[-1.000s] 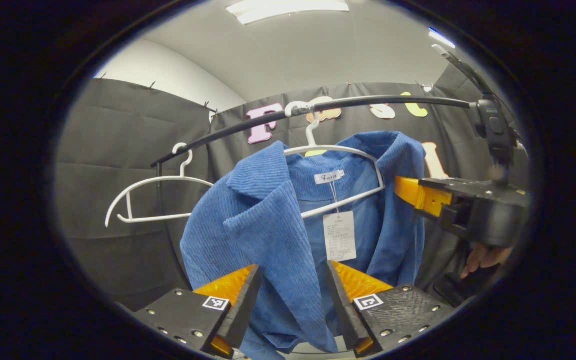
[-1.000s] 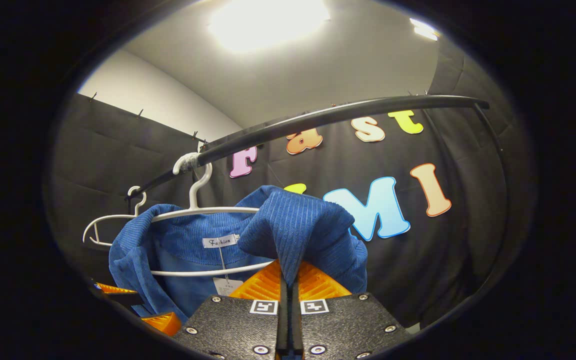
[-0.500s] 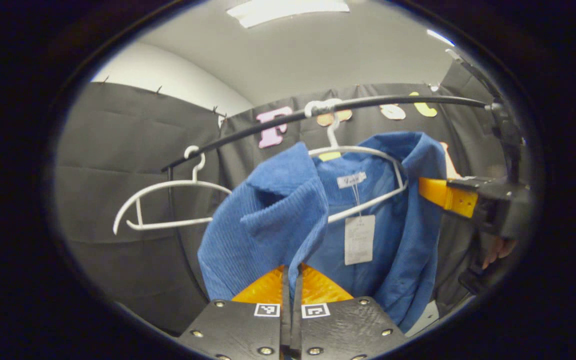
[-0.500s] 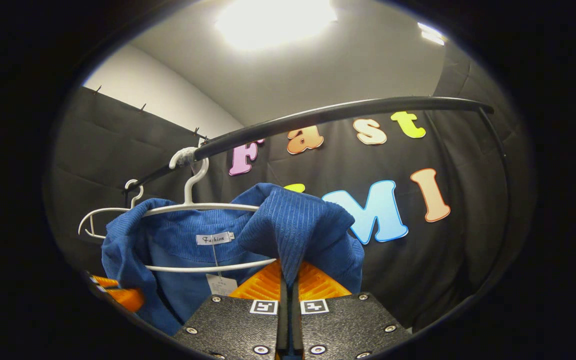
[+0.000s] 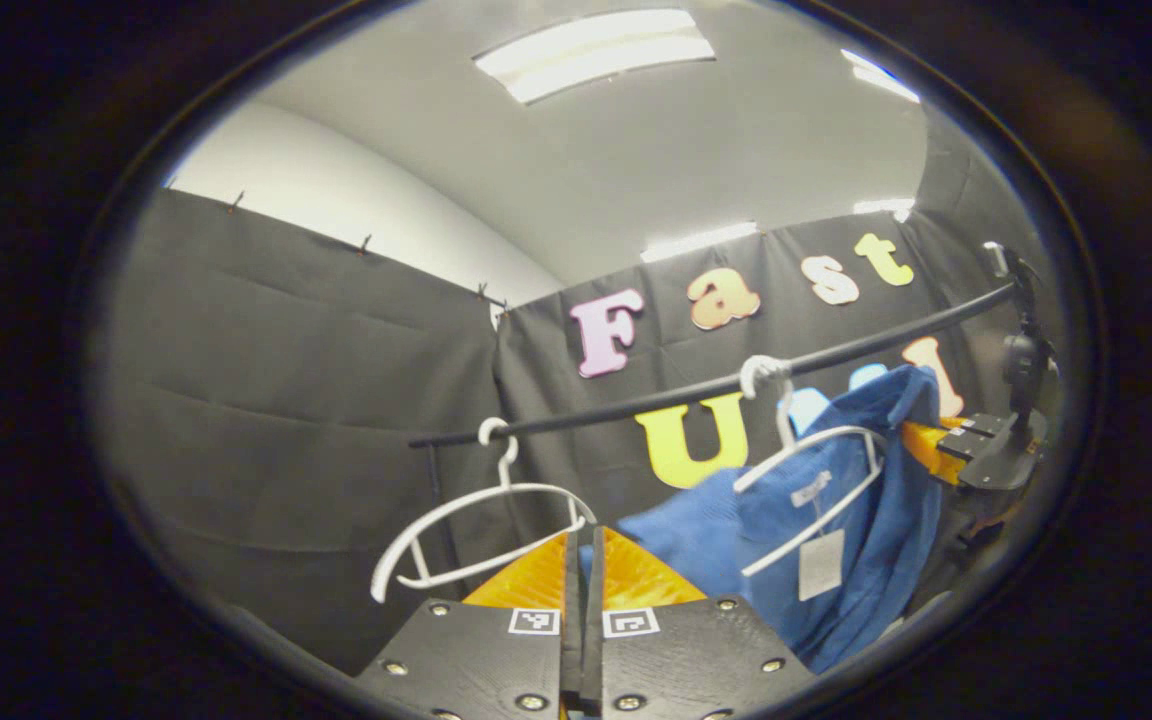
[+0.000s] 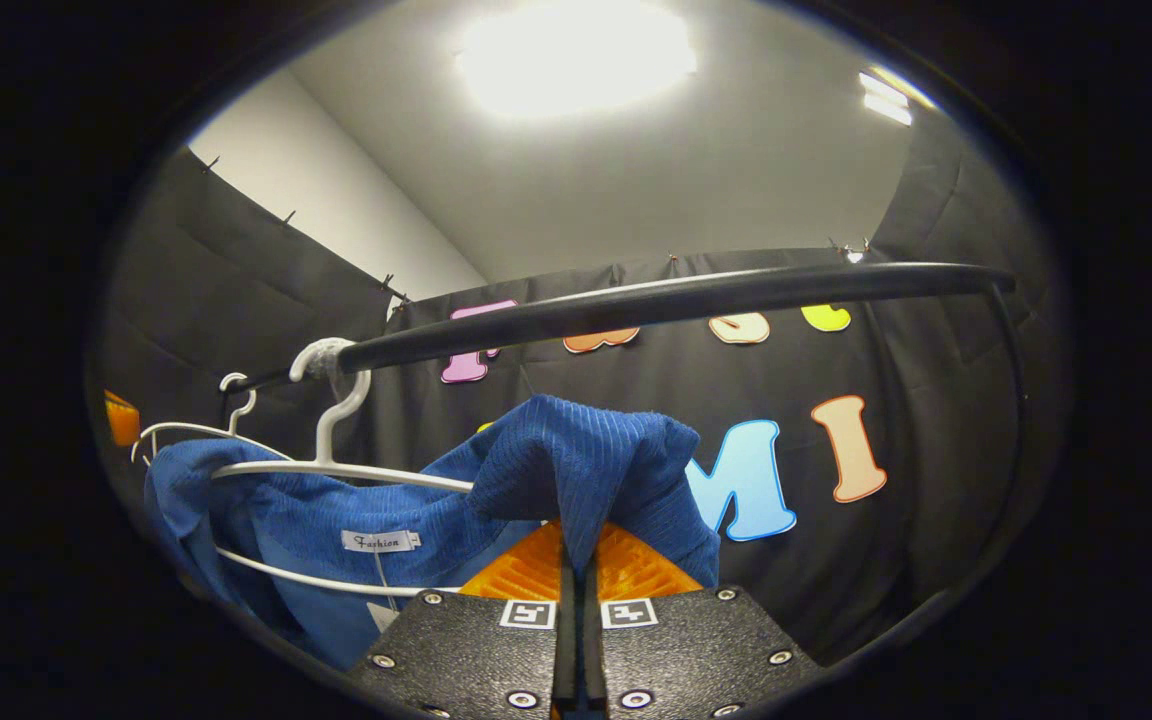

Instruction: Grasp the clothes on the hanger with both hands and then place them into the laundry hamper below.

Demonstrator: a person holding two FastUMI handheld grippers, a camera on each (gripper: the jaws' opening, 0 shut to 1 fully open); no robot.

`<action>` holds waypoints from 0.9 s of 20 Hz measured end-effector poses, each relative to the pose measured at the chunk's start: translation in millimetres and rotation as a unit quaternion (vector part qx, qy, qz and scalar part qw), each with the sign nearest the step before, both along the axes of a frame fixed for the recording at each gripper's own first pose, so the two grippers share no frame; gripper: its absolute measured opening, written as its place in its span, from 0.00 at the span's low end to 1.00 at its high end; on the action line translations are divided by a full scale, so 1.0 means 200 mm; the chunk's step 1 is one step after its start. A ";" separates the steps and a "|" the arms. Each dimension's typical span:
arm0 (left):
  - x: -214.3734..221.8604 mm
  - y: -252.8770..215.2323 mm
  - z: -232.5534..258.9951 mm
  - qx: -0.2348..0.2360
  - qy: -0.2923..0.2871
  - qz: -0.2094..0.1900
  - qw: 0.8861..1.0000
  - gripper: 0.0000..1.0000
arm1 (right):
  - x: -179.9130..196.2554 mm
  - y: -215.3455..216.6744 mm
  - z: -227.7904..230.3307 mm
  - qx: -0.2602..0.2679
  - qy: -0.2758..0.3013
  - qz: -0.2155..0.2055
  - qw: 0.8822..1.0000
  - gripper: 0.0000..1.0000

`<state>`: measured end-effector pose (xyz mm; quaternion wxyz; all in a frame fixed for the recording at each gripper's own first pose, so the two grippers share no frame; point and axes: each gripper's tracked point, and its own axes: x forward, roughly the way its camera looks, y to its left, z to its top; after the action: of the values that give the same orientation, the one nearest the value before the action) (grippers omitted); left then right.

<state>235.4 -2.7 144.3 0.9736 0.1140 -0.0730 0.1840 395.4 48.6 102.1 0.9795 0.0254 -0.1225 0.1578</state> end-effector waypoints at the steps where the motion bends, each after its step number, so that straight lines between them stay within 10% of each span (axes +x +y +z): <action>1: 0.00 0.04 0.07 0.007 -0.012 0.005 1.000 0.00 | 0.03 -0.01 0.02 0.000 -0.005 -0.006 1.000 0.02; 9: 0.04 -0.25 -0.38 -0.096 0.062 -0.104 0.988 0.06 | 0.11 -0.07 -0.04 0.010 0.016 -0.027 0.999 0.02; 15: 0.10 -0.52 -0.69 -0.128 0.112 -0.118 0.978 1.00 | 0.06 -0.06 -0.07 0.008 0.024 -0.016 1.000 0.02; 18: 0.24 -0.51 -0.88 -0.151 0.130 -0.073 0.977 1.00 | 0.03 -0.05 -0.08 0.008 0.027 -0.007 1.000 0.02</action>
<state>282.6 -104.1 -30.8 0.9915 -0.0169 0.0752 0.1051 402.0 38.8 86.7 0.9833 0.0367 -0.0978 0.1488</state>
